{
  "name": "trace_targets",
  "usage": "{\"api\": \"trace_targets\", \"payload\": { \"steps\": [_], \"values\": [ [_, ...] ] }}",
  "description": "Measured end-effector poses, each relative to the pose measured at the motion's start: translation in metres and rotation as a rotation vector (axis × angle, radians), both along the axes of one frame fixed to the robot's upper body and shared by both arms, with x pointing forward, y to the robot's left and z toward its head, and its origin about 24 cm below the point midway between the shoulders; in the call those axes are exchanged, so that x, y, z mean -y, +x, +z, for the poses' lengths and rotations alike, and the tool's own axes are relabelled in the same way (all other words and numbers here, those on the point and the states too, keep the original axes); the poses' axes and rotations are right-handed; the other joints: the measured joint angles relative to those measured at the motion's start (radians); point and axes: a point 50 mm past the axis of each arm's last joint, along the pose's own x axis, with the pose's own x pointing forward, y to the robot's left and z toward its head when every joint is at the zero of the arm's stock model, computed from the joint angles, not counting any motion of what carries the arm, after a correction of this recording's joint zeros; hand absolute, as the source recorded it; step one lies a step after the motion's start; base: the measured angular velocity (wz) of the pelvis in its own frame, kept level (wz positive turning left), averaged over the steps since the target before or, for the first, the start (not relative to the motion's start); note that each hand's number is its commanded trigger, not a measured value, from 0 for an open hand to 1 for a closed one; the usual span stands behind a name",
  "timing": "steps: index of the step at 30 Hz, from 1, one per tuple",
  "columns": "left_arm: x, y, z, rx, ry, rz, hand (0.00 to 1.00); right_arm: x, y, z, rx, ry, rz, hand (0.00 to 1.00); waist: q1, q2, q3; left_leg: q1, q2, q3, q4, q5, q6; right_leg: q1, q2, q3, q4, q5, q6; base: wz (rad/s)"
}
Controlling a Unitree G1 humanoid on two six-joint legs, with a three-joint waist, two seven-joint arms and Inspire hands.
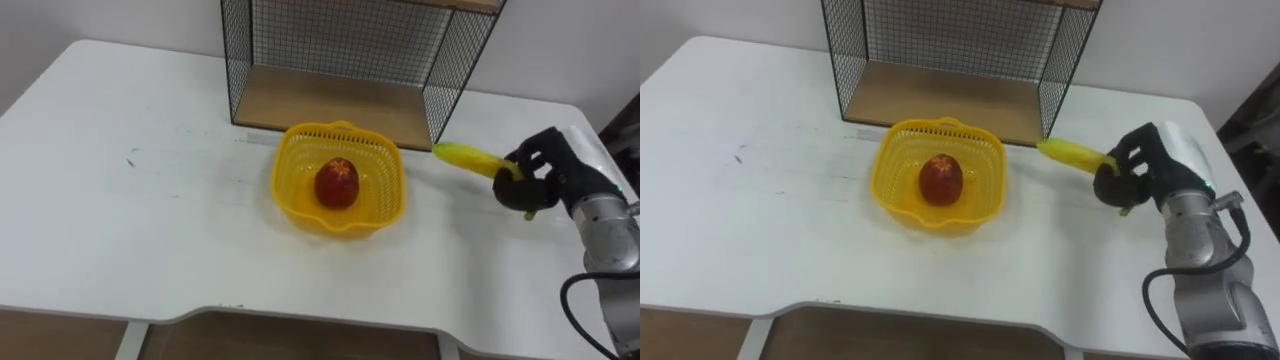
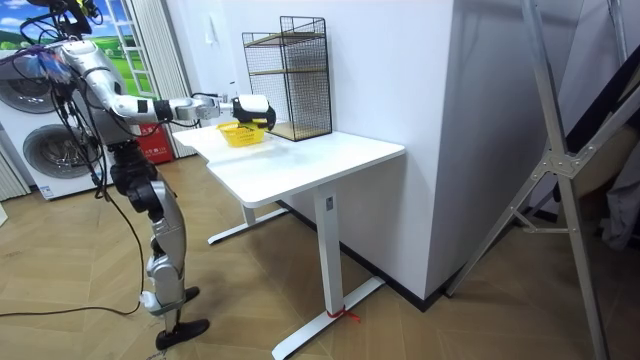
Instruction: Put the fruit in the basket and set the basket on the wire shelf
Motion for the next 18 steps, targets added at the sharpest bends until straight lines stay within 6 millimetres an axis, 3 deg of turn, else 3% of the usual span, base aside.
{"api": "trace_targets", "payload": {
  "steps": [8, 18],
  "values": [
    [0.001, -0.001, -0.001, -0.001, -0.005, 0.004, 0.0, -0.009, 0.001, 0.021, 0.119, -0.016, 0.019, 1.0, -0.001, 0.006, 0.0036, -0.022, 0.007, -0.005, 0.001, -0.001, 0.0, -0.013, 0.0, -0.004, 0.001, 0.0, 0.0, 0.0],
    [0.007, 0.001, -0.001, 0.004, -0.016, -0.013, 0.0, -0.017, 0.0, 0.036, 0.216, -0.034, 0.028, 1.0, -0.002, 0.01, -0.0033, -0.031, 0.0, -0.001, 0.004, 0.0, 0.0, -0.025, 0.001, -0.002, 0.002, 0.001, -0.001, 0.0]
  ]
}}
